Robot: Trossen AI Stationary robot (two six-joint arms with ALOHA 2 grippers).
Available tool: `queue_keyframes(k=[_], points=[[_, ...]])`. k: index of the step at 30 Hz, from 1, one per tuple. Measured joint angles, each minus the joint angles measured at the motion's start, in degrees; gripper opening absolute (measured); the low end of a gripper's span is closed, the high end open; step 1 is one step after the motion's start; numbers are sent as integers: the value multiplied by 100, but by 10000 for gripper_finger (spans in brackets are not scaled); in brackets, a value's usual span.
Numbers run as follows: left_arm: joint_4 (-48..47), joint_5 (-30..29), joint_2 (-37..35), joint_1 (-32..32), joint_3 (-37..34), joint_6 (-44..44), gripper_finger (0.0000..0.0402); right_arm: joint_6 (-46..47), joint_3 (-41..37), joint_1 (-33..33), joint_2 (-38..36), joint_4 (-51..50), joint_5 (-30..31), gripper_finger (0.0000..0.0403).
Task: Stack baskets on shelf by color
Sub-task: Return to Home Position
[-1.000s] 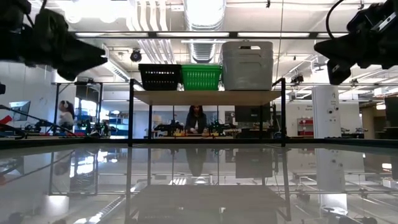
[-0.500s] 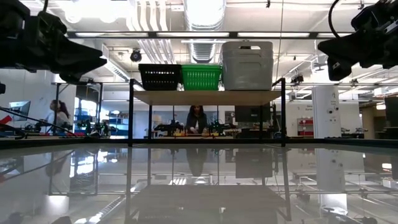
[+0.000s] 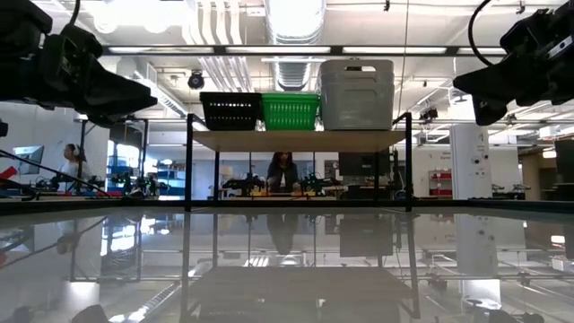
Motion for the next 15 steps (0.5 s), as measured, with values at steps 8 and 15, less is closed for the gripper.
queue_keyframes(k=[8,15], points=[[35,-2,243,0,-1,-1,163,-1,9,0,-3,-22,0,9],[47,-2,420,0,-2,0,164,-1,11,0,-3,-23,0,9]])
